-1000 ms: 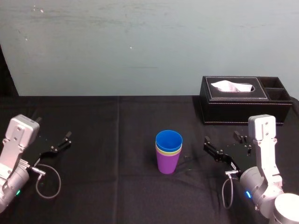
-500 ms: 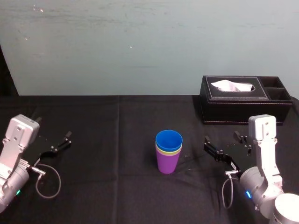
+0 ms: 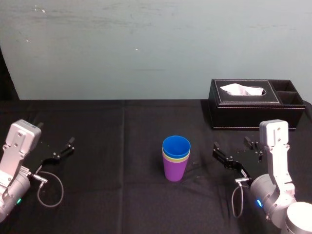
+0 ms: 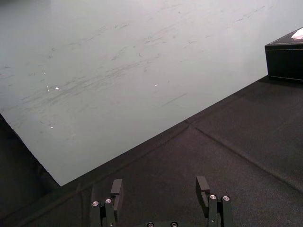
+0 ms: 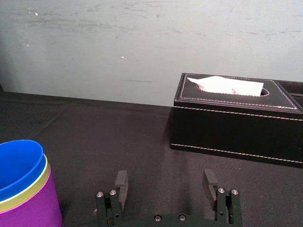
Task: Stack the three plastic cups sequentially using one hand.
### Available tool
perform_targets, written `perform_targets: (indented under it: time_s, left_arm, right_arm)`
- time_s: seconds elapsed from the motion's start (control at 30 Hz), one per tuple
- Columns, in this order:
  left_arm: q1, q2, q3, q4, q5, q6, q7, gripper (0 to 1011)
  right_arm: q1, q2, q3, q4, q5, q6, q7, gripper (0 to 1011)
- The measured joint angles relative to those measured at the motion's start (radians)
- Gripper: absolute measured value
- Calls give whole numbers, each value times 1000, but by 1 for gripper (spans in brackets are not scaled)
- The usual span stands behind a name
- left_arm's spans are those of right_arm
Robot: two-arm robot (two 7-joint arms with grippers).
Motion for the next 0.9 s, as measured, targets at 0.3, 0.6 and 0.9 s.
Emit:
perform_targets:
  time_s: [0.3, 0.6, 0.9]
  left_arm:
    - [0, 0, 0, 0, 0, 0, 0, 1000]
    - [0, 0, 0, 0, 0, 0, 0, 1000]
    - [0, 0, 0, 0, 0, 0, 0, 1000]
  right_arm:
    - [0, 0, 0, 0, 0, 0, 0, 1002]
    - [0, 0, 0, 0, 0, 0, 0, 1000]
    - [0, 0, 0, 0, 0, 0, 0, 1000]
